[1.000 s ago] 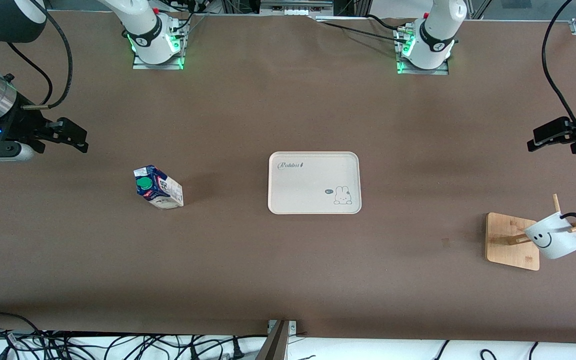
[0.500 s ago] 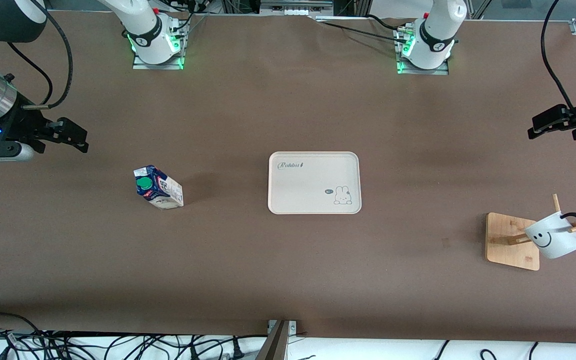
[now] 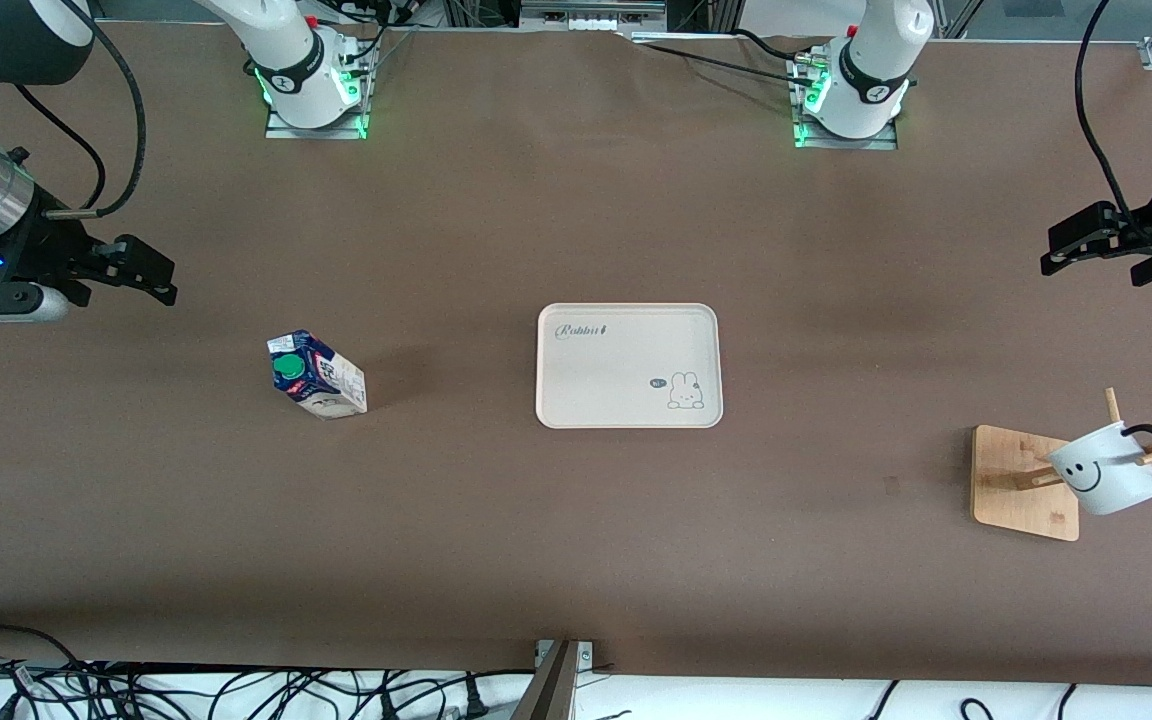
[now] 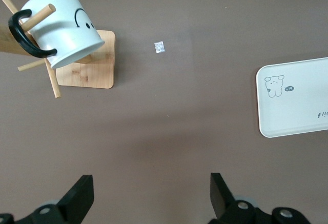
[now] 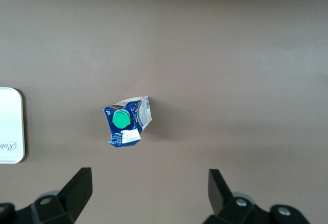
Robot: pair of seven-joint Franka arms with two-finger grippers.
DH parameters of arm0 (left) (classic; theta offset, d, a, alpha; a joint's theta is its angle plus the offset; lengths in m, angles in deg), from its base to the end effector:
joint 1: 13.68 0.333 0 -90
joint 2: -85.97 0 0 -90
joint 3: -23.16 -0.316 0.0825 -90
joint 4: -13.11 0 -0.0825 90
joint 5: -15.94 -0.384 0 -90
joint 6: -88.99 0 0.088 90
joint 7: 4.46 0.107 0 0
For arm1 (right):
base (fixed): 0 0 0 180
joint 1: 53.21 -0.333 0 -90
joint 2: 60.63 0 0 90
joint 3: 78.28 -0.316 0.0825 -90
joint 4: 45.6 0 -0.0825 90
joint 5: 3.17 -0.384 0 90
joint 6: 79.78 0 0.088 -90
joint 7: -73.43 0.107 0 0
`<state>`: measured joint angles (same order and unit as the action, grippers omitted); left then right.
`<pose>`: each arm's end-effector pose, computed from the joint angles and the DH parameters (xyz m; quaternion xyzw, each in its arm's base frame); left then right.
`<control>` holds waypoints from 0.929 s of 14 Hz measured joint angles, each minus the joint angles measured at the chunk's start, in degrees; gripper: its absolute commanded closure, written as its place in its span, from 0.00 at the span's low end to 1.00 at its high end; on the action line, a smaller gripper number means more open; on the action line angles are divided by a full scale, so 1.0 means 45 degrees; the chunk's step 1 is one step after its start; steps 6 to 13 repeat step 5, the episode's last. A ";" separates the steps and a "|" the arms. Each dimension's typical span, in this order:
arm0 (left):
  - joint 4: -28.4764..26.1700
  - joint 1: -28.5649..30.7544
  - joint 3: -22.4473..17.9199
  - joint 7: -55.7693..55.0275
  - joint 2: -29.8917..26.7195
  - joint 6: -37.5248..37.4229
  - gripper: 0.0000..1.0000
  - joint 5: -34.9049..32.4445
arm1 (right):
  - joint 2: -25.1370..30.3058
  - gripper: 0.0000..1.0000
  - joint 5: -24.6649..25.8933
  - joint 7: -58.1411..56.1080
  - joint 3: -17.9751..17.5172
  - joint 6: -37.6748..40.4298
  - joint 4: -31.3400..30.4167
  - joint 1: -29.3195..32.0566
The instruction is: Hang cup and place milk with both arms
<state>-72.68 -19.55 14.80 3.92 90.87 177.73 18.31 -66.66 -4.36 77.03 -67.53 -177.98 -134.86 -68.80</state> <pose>0.5780 0.0169 0.6093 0.9984 -0.0516 -0.0151 0.0160 0.5953 0.0579 0.5840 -0.9996 -0.0104 -0.0262 0.0025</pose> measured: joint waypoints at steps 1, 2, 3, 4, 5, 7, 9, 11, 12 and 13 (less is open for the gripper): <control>-0.0002 0.0000 -0.0003 0.0001 0.0000 0.0000 0.00 0.0000 | 0.0000 0.00 0.0000 0.0001 0.0000 0.0000 0.0000 -0.0001; -0.0007 0.0000 -0.0009 0.0001 0.0000 -0.0001 0.00 0.0000 | 0.0000 0.00 0.0000 0.0004 0.0000 0.0000 0.0000 0.0000; -0.0017 0.0001 -0.0021 -0.0012 0.0001 -0.0008 0.00 0.0000 | 0.0000 0.00 0.0000 0.0006 0.0000 -0.0001 0.0000 0.0000; -0.0028 0.0002 -0.0039 -0.0121 0.0001 -0.0031 0.00 0.0000 | -0.0002 0.00 0.0000 0.0007 0.0000 -0.0005 0.0000 0.0000; -0.0040 0.0003 -0.0061 -0.0380 0.0001 -0.0057 0.00 0.0000 | -0.0005 0.00 0.0000 0.0007 0.0000 -0.0006 0.0001 -0.0001; -0.0040 0.0003 -0.0061 -0.0380 0.0001 -0.0057 0.00 0.0000 | -0.0005 0.00 0.0000 0.0007 0.0000 -0.0006 0.0001 -0.0001; -0.0040 0.0003 -0.0061 -0.0380 0.0001 -0.0057 0.00 0.0000 | -0.0005 0.00 0.0000 0.0007 0.0000 -0.0006 0.0001 -0.0001; -0.0040 0.0003 -0.0061 -0.0380 0.0001 -0.0057 0.00 0.0000 | -0.0005 0.00 0.0000 0.0007 0.0000 -0.0006 0.0001 -0.0001; -0.0040 0.0003 -0.0061 -0.0380 0.0001 -0.0057 0.00 0.0000 | -0.0005 0.00 0.0000 0.0007 0.0000 -0.0006 0.0001 -0.0001; -0.0040 0.0003 -0.0061 -0.0380 0.0001 -0.0057 0.00 0.0000 | -0.0005 0.00 0.0000 0.0007 0.0000 -0.0006 0.0001 -0.0001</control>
